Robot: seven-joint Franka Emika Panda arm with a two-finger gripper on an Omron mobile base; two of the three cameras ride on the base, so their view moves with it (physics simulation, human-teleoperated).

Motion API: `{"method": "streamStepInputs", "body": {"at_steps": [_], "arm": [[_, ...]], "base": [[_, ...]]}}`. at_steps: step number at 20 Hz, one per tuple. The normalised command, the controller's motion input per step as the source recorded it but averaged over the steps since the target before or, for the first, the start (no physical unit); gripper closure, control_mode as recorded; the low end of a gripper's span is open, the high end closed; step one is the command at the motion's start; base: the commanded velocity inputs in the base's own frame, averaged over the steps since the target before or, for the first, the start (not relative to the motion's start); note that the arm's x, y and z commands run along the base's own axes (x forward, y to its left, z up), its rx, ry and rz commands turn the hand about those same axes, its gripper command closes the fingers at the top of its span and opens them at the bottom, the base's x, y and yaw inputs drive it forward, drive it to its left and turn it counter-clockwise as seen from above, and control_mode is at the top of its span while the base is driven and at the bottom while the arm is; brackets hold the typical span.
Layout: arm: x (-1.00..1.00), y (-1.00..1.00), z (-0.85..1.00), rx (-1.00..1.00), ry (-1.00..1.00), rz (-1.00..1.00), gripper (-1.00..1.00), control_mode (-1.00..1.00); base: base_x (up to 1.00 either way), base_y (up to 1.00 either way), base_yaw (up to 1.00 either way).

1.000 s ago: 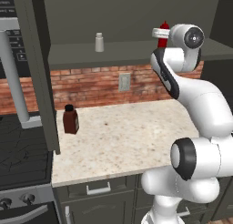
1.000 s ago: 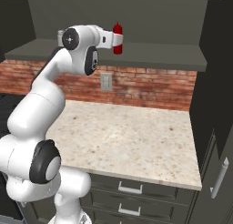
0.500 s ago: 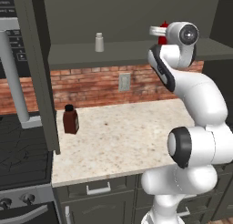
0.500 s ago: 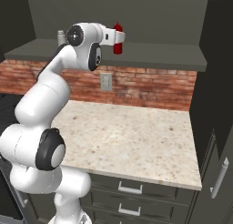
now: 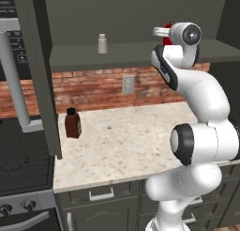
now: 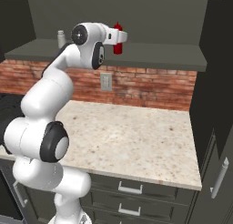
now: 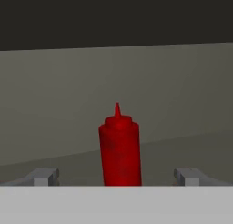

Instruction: Collect the paprika, ketchup, and shaker from the cabinet and place them next to the stove.

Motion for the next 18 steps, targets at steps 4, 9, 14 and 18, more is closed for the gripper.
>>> {"method": "streamStepInputs", "body": {"at_steps": [4, 9, 14, 18], "arm": [[0.12, -0.09, -0.14, -0.01, 0.00, 0.00, -1.00, -1.00], [0.12, -0.02, -0.11, -0.01, 0.00, 0.00, -1.00, -1.00], [0.14, 0.00, -0.04, 0.00, 0.00, 0.00, -1.00, -1.00], [0.15, -0.01, 0.00, 0.00, 0.00, 0.00, -1.00, -1.00]], "base": [[0.00, 0.00, 0.00], [0.00, 0.00, 0.00], [0.00, 0.00, 0.00], [0.00, 0.00, 0.00]]}}
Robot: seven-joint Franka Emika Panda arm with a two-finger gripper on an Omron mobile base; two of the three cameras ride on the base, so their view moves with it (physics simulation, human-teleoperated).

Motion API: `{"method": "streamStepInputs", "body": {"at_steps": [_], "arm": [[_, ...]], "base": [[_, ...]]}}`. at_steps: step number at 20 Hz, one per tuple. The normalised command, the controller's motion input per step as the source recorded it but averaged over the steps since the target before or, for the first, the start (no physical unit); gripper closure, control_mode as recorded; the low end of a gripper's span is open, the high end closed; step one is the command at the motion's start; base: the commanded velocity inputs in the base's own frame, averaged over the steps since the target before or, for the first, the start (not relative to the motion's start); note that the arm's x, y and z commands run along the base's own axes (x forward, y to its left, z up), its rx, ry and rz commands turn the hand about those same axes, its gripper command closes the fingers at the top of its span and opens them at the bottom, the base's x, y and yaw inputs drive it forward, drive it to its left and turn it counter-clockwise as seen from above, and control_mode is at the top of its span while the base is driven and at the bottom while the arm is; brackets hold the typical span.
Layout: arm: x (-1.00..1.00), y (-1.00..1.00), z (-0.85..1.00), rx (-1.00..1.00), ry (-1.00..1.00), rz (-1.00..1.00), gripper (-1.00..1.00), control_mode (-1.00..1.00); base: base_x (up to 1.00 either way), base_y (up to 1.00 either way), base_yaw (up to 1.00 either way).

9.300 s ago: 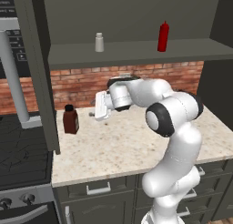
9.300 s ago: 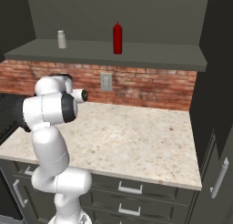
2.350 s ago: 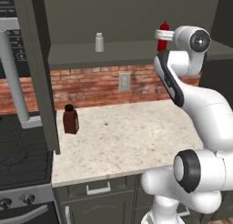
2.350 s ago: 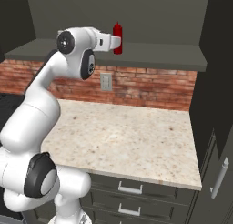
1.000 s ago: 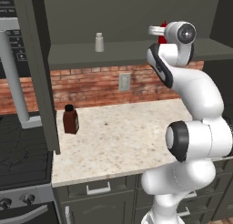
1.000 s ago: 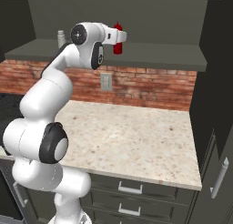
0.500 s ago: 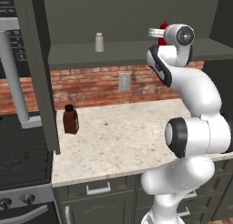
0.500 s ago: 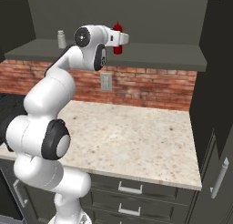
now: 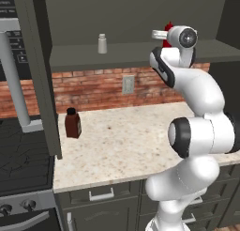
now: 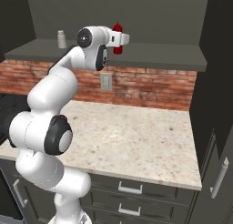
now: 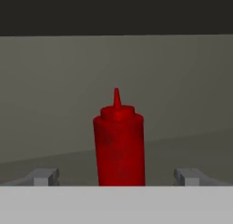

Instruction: Collect the paprika, ketchup, and shaker from the cabinet and place them next to the stove.

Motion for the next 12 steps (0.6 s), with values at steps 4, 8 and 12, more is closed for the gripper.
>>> {"method": "streamStepInputs", "body": {"at_steps": [4, 8, 12], "arm": [[0.14, -0.07, 0.00, 0.00, 0.00, 0.00, -1.00, -1.00], [0.11, -0.08, -0.01, 0.00, 0.00, 0.00, -1.00, -1.00], [0.11, 0.00, -0.02, 0.00, 0.00, 0.00, -1.00, -1.00]], "base": [[0.00, 0.00, 0.00], [0.00, 0.00, 0.00], [0.00, 0.00, 0.00]]}}
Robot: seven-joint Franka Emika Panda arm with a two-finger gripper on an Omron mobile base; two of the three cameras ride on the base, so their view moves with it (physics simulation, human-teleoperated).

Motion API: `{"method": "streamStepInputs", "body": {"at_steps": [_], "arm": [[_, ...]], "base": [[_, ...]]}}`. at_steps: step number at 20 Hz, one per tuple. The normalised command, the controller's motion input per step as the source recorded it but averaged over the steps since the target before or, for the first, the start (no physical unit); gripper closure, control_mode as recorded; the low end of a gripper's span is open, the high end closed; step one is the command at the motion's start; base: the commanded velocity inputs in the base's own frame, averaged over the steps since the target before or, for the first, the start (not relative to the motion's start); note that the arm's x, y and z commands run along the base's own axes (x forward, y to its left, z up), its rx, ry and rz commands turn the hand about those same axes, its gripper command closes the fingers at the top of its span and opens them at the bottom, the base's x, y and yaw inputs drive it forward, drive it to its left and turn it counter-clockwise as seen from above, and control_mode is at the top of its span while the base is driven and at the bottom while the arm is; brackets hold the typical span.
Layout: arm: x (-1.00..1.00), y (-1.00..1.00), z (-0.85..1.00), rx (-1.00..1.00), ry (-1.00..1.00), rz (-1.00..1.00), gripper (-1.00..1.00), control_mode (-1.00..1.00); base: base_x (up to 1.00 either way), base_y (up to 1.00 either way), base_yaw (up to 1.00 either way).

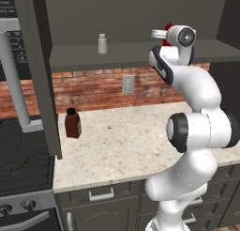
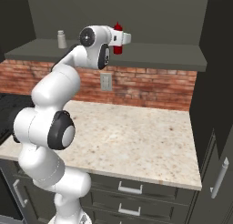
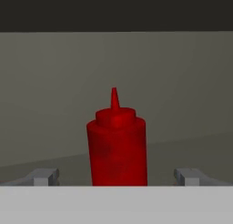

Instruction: Collect the paprika, ketchup, and shaker from the cabinet and place them next to the stove.

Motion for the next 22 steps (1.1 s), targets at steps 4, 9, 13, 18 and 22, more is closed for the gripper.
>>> {"method": "streamStepInputs", "body": {"at_steps": [4, 9, 13, 18, 22], "arm": [[0.11, 0.00, -0.03, 0.00, 0.00, 0.00, -1.00, -1.00], [0.12, 0.00, -0.01, 0.00, 0.00, 0.00, -1.00, -1.00], [0.12, -0.05, 0.00, 0.00, 0.00, 0.00, -1.00, -1.00], [0.10, -0.09, -0.02, 0.00, 0.00, 0.00, -1.00, -1.00], [0.05, -0.05, -0.06, 0.00, 0.00, 0.00, 1.00, -1.00]], "base": [[0.00, 0.00, 0.00], [0.00, 0.00, 0.00], [0.00, 0.00, 0.00], [0.00, 0.00, 0.00], [0.00, 0.00, 0.00]]}}
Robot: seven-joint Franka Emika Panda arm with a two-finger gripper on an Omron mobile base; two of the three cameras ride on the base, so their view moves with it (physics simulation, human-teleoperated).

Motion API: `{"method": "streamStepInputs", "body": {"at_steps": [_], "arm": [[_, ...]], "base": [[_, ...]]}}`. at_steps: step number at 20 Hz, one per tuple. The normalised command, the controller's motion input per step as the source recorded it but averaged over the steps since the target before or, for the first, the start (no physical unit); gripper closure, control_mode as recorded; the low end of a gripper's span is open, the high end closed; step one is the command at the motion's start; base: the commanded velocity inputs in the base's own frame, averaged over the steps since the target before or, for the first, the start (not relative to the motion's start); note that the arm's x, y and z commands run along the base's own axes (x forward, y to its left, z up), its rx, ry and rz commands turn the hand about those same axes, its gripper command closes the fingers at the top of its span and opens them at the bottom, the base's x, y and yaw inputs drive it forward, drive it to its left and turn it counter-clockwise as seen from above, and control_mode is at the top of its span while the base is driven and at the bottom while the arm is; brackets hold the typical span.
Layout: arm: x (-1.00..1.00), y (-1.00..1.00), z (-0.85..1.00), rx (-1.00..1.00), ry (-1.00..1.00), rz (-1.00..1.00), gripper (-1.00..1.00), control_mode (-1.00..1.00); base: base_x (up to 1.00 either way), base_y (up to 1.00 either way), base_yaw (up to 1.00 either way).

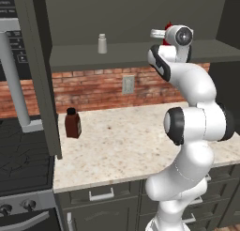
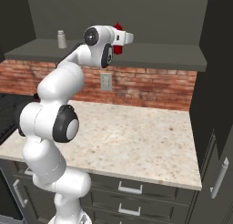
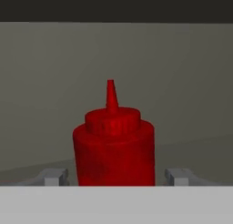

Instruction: Collect the paprika, ketchup, and shaker from the cabinet and place them next to the stove.

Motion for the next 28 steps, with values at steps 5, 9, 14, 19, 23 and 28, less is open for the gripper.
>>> {"method": "streamStepInputs", "body": {"at_steps": [5, 9, 14, 19, 23, 28], "arm": [[0.04, 0.00, -0.04, 0.00, 0.00, 0.00, 1.00, -1.00], [0.01, 0.00, -0.09, 0.00, 0.00, 0.00, 1.00, -1.00], [0.00, 0.00, -0.10, -0.02, 0.01, 0.00, 1.00, -1.00], [0.00, 0.00, -0.06, -0.02, 0.00, 0.00, 1.00, -1.00], [-0.03, 0.00, -0.03, 0.00, 0.00, 0.00, 1.00, -1.00], [-0.25, 0.00, -0.12, 0.00, -0.06, 0.00, 1.00, -1.00]], "base": [[0.00, 0.00, 0.00], [0.00, 0.00, 0.00], [0.00, 0.00, 0.00], [0.00, 0.00, 0.00], [0.00, 0.00, 0.00], [0.00, 0.00, 0.00]]}}
